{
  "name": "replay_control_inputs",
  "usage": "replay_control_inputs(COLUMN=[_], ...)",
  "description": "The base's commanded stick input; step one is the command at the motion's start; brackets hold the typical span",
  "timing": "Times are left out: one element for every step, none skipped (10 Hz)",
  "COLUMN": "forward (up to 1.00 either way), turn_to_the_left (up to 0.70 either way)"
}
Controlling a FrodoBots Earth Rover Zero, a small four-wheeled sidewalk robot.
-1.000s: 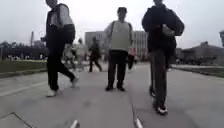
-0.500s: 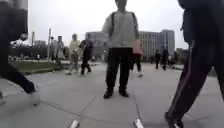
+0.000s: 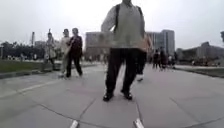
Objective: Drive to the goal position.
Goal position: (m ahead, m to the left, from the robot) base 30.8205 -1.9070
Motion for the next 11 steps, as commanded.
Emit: replay_control_inputs(forward=[0.0,0.0,0.0,0.0,0.0,0.0,0.01,0.06,0.32,0.71,0.85], turn_to_the_left=[-0.11,-0.11,-0.11,-0.11,-0.11,-0.11,-0.11,-0.06,-0.04,-0.05,-0.04])
